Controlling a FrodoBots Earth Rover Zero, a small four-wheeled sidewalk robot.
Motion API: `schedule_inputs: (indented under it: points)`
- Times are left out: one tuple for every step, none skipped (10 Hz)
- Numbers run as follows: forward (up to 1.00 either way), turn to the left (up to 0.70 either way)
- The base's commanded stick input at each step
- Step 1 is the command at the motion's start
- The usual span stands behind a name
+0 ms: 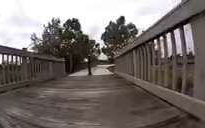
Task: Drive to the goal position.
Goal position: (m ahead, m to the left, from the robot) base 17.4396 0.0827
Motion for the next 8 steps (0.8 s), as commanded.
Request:
schedule_inputs:
  points:
    - [0.85,0.0]
    - [0.85,0.0]
    - [0.85,0.0]
    - [0.85,0.0]
    - [0.85,0.0]
    - [0.85,0.0]
    - [0.85,0.0]
    - [0.85,0.0]
